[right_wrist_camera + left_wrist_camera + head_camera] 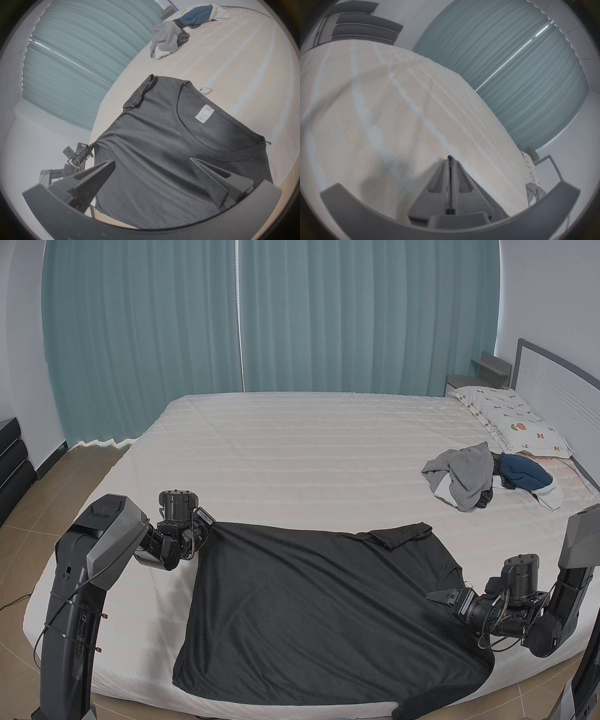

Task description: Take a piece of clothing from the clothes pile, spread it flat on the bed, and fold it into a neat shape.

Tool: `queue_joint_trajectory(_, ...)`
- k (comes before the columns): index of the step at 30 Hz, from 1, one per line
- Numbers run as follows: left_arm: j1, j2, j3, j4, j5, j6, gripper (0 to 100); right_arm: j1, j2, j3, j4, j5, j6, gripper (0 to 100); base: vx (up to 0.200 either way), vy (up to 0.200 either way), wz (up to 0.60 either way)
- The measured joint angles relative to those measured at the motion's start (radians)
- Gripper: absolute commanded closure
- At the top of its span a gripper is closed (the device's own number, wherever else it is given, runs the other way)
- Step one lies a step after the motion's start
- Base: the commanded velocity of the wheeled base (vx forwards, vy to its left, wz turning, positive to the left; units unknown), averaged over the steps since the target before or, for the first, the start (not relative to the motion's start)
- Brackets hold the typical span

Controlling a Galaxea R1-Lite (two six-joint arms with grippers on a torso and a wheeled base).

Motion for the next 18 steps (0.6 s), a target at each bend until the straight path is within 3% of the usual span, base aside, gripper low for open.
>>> queue_joint_trajectory(9, 0.006, 0.0, -0.006, -0.048, 0.023, 0.081, 100, -0.001, 0.002, -0.051, 0.0, -0.008, 0.003, 0, 0.0, 0.0, 0.0)
queue_joint_trajectory(10, 0.006, 0.001, -0.004, -0.056, 0.028, 0.09, 0, -0.001, 0.004, -0.062, 0.0, -0.009, 0.003, 0, 0.0, 0.0, 0.0)
queue_joint_trajectory(18, 0.007, 0.005, 0.026, -0.105, 0.049, 0.14, 0, -0.003, 0.019, -0.184, 0.015, -0.014, -0.001, 0, 0.0, 0.0, 0.0)
